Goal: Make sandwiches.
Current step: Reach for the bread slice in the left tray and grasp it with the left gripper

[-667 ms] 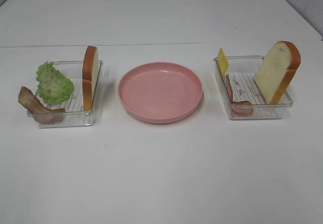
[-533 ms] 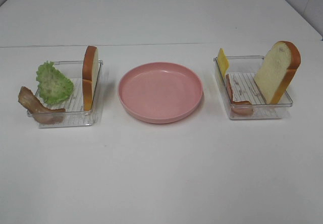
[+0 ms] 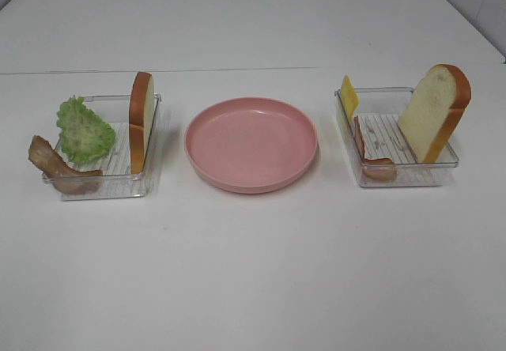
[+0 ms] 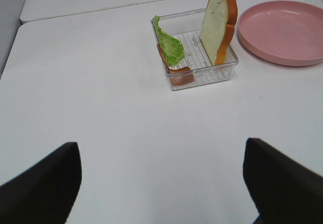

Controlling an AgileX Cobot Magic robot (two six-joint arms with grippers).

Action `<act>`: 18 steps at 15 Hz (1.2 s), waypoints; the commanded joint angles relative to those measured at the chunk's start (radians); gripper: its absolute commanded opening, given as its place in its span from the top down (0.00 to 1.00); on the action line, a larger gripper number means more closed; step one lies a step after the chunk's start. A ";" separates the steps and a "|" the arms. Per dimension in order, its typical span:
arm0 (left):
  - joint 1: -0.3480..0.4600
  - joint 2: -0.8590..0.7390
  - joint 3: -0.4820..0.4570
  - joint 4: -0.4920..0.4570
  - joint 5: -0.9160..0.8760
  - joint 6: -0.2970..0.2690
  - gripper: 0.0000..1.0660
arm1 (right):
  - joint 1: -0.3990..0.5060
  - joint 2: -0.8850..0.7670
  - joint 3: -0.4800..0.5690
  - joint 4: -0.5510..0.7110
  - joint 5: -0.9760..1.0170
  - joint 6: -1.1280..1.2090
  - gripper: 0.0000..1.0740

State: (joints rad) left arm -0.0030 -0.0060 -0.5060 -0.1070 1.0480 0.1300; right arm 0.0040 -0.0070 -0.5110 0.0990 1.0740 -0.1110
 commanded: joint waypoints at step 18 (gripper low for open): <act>0.004 -0.019 0.004 -0.003 -0.006 0.001 0.22 | -0.004 -0.014 0.005 -0.004 -0.011 -0.005 0.25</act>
State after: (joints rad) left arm -0.0030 -0.0060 -0.5060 -0.1070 1.0480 0.1300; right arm 0.0040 -0.0070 -0.5110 0.0990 1.0740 -0.1110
